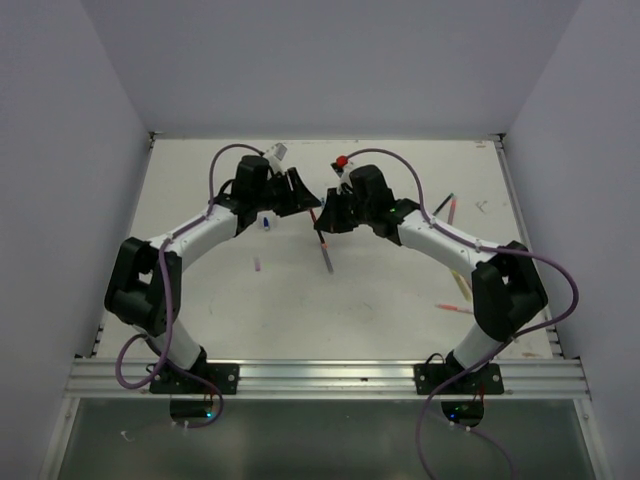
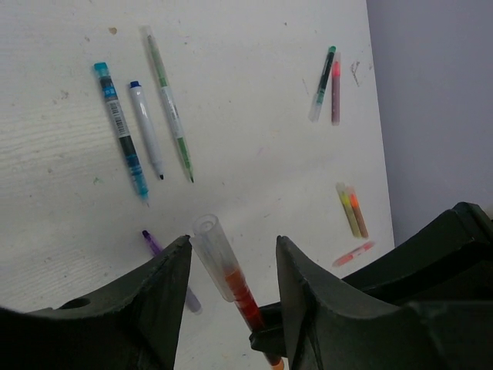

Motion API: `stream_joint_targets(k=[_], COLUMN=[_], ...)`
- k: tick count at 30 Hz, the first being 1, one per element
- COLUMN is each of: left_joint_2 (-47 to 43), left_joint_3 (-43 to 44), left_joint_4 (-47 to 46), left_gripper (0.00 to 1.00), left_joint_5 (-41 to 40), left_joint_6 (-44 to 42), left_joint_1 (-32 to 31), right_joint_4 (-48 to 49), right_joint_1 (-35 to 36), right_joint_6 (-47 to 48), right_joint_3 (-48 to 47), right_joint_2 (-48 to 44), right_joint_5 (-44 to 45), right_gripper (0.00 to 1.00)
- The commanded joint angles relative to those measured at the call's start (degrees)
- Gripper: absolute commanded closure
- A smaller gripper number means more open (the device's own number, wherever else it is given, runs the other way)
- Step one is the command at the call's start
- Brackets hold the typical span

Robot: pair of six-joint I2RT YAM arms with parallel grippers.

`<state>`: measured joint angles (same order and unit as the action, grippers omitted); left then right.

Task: Open the pen caps

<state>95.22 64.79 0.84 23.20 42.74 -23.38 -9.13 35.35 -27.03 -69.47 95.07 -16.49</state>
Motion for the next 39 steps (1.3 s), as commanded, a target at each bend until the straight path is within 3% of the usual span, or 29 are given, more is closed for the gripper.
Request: stream_joint_targets(k=[1,5,8,9,10,11,14,28,29,30,31,32,35,36,37,39], left_joint_2=[-1.0,-1.7,-1.97,-2.05,-1.97,-2.05,-2.41,-3.9,-4.08,-4.08,-4.16,-3.9,-1.46,-0.57,0.22,2.51], left_joint_3=[-0.55,-1.25,-2.04,-2.22,-2.48,-2.57,-3.09,-4.77,-4.77,-4.94,-5.03,-4.77,0.75,2.25,5.14,5.96], left_joint_4=[-2.34,-2.6,-3.39,-3.56,-3.65,-3.74,-3.83,-6.11,-6.11,-6.2,-6.46,-6.21,4.31,6.95,11.16,12.17], left_gripper=[0.5,0.67,0.9,1.0,1.0,1.0,1.0,1.0,1.0,1.0,1.0,1.0,1.0,1.0,1.0,1.0], left_joint_5=[1.58,1.85,2.81,3.08,3.95,4.39,5.19,5.89,5.89,5.54,5.37,5.19,0.37,-1.56,-3.76,-3.08], left_joint_6=[0.68,0.5,0.68,0.68,0.76,0.68,0.85,3.58,3.75,4.27,4.63,4.98,3.5,2.18,1.74,2.51], left_joint_1=[1.23,1.84,2.02,1.93,1.93,1.93,2.02,2.11,2.11,2.19,2.19,2.28,2.81,3.07,3.86,5.17], right_joint_4=[2.36,2.36,2.8,3.15,3.58,3.59,3.68,5.17,5.17,5.26,4.91,4.3,-3.6,-5.62,-9.12,-10.82], right_joint_1=[0.42,0.59,0.68,0.68,0.77,0.77,0.86,2.35,2.53,2.79,3.05,3.23,6.64,8.31,12.33,15.43], right_joint_6=[-0.75,-0.48,-0.39,-0.4,-0.4,-0.57,-0.22,-0.31,-0.22,-0.13,0.22,0.92,6.35,8.2,11.87,14.53], right_joint_3=[0.57,0.65,0.65,0.65,0.57,0.31,-0.84,-2.77,-2.86,-2.86,-3.21,-3.39,-5.84,-6.28,-7.33,-7.35], right_joint_2=[-2.34,-2.34,-2.08,-1.9,-1.55,-1.2,0.29,5.57,5.83,6.53,6.8,7.15,7.15,6.89,7.15,7.5], right_joint_5=[-1.7,-1.18,-0.91,-1.0,-1.09,-1.17,-1.18,-1.79,-1.62,-1.7,-1.35,-0.83,12.66,20.28,33.76,43.79], right_gripper=[1.0,1.0,1.0,0.95,0.88,0.73,0.62,0.68,0.76,0.91,1.0,1.0,1.0,1.0,1.0,1.0])
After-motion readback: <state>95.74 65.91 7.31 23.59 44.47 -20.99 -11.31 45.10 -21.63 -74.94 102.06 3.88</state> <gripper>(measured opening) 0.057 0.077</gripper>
